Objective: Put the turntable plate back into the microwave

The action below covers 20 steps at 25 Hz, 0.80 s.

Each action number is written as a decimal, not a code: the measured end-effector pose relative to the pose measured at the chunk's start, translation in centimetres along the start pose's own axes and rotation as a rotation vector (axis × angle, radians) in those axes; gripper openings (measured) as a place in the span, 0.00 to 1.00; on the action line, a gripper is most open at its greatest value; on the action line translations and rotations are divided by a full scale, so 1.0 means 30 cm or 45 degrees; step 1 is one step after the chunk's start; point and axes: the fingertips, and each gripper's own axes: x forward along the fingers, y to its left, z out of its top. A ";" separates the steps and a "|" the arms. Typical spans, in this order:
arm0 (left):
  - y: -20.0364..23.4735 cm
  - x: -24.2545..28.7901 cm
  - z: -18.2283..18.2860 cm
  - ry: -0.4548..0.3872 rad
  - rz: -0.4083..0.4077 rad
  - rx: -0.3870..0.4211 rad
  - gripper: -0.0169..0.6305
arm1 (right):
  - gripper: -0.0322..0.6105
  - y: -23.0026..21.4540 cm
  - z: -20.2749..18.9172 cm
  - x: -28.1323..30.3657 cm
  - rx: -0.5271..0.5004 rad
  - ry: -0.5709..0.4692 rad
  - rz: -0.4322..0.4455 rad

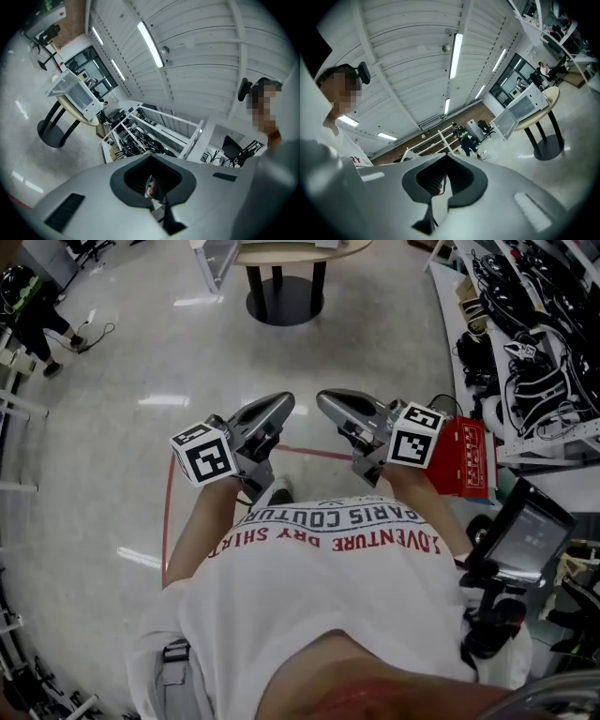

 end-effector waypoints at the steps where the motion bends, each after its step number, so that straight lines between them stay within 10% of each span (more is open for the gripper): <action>1: -0.038 0.008 -0.041 -0.001 -0.001 0.006 0.02 | 0.05 0.029 -0.021 -0.049 -0.008 0.004 0.000; 20: -0.512 0.003 -0.362 0.022 0.000 0.118 0.02 | 0.05 0.407 -0.172 -0.450 -0.109 -0.017 0.017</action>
